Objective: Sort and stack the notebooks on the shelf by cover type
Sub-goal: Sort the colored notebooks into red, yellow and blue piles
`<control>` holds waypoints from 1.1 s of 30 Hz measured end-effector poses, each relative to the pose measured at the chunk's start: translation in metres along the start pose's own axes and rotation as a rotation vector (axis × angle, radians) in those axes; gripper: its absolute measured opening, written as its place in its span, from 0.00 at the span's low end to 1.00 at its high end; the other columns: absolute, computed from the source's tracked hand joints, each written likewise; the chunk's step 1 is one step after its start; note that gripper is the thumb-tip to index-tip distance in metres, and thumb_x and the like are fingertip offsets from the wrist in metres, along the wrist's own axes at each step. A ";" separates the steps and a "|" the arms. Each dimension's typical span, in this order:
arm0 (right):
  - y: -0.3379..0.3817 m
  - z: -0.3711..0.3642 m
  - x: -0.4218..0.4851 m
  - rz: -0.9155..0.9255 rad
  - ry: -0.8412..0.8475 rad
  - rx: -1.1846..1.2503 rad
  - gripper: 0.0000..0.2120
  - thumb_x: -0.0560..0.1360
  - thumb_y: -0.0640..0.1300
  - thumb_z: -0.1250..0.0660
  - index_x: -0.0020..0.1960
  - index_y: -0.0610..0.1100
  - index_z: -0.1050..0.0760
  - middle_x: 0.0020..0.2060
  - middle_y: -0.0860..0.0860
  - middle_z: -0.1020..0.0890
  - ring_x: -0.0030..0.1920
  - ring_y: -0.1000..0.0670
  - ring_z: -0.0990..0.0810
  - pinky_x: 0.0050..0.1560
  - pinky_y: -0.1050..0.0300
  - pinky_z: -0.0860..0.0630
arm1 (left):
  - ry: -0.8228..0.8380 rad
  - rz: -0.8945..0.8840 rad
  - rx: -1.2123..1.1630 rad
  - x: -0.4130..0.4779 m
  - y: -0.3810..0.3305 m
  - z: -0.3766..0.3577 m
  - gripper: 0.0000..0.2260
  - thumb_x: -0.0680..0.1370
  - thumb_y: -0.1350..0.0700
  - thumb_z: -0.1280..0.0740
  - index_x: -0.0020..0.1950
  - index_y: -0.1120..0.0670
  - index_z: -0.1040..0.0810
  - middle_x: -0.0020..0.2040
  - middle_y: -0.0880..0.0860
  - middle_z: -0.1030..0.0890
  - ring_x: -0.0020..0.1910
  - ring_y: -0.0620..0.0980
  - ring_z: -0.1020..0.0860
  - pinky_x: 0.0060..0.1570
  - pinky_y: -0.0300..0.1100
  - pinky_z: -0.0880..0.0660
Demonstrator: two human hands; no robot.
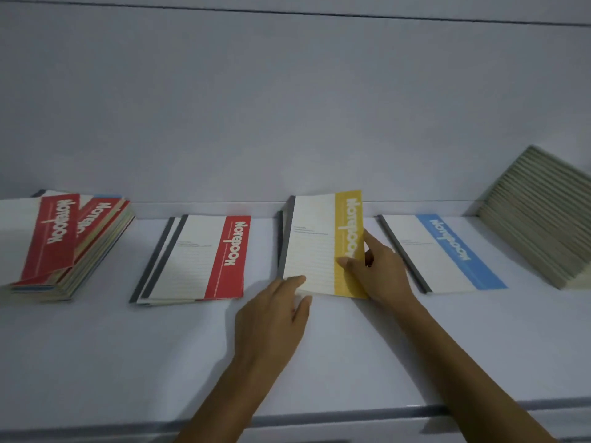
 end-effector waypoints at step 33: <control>0.189 -0.099 -0.072 0.472 0.059 0.055 0.10 0.76 0.50 0.33 0.52 0.46 0.19 0.48 0.51 0.16 0.46 0.53 0.20 0.49 0.57 0.23 | -0.240 0.439 -0.535 -0.042 0.147 0.109 0.14 0.75 0.46 0.34 0.59 0.41 0.30 0.52 0.43 0.19 0.49 0.43 0.20 0.50 0.35 0.23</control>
Point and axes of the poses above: each hand's wrist, its own x-axis towards the middle knuckle, its own z-axis out of the back of the hand, y = z × x, the point moved 9 cm from there along x, towards the middle knuckle
